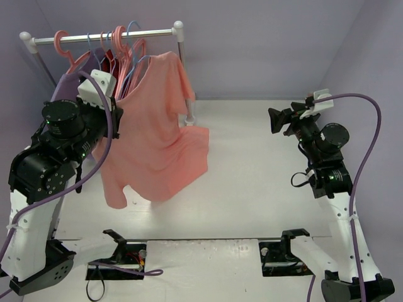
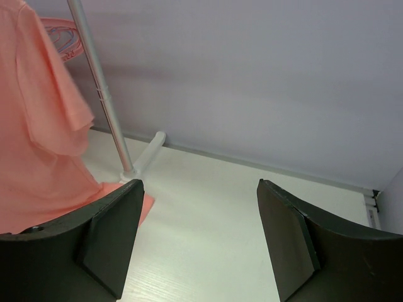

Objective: Place the t-shirt on the hanger
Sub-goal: Place the hanger at the clothesline.

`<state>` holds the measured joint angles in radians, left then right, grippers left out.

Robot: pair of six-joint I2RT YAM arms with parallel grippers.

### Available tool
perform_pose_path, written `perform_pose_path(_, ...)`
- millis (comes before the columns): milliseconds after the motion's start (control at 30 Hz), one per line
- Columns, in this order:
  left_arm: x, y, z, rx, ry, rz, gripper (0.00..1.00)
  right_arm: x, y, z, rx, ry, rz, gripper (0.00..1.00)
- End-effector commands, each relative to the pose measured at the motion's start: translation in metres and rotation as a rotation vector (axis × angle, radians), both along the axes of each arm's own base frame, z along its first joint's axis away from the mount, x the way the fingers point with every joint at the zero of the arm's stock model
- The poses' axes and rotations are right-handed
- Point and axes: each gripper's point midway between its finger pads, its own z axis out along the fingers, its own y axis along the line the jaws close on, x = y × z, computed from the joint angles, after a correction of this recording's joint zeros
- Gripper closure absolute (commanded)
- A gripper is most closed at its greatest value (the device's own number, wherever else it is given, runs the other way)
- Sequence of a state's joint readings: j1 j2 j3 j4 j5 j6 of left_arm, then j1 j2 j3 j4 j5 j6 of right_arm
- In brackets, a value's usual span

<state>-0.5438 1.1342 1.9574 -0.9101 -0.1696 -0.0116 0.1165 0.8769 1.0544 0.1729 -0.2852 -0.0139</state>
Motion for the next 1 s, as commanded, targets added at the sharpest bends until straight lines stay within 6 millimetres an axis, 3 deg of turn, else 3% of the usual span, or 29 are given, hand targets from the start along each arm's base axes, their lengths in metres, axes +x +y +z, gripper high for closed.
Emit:
perform_pose_path(0, 0.011, 0.01, 0.008, -0.076, -0.043, 0.106, 1.0, 0.002, 0.003, 0.015, 0.045, -0.054, 0.02, 0.31)
perform_pose_path(133, 0.04, 0.01, -0.015, -0.035, -0.006, 0.169, 1.0, 0.001, 0.006, 0.009, 0.048, -0.043, 0.034, 0.31)
perform_pose_path(233, 0.066, 0.017, -0.017, -0.112, -0.013, 0.205, 1.0, 0.001, 0.006, 0.007, 0.049, -0.038, 0.037, 0.3)
perform_pose_path(333, 0.1, 0.018, -0.011, -0.162, -0.046, 0.218, 1.0, -0.001, 0.009, 0.006, 0.05, -0.035, 0.055, 0.3)
perform_pose_path(467, 0.141, 0.004, 0.003, -0.173, -0.093, 0.192, 1.0, -0.003, 0.011, 0.006, 0.051, -0.039, 0.063, 0.3)
perform_pose_path(533, 0.146, 0.003, 0.02, -0.178, -0.125, 0.183, 1.0, -0.004, 0.011, 0.006, 0.052, -0.039, 0.065, 0.3)
perform_pose_path(567, 0.167, -0.003, 0.012, -0.163, -0.103, 0.186, 1.0, -0.005, 0.01, 0.008, 0.053, -0.042, 0.065, 0.3)
perform_pose_path(767, 0.21, -0.006, 0.002, -0.152, -0.1, 0.22, 1.0, -0.009, 0.013, 0.004, 0.068, -0.035, 0.078, 0.3)
perform_pose_path(967, 0.228, -0.013, -0.034, -0.172, -0.028, 0.23, 1.0, -0.013, 0.011, -0.004, 0.074, -0.028, 0.069, 0.3)
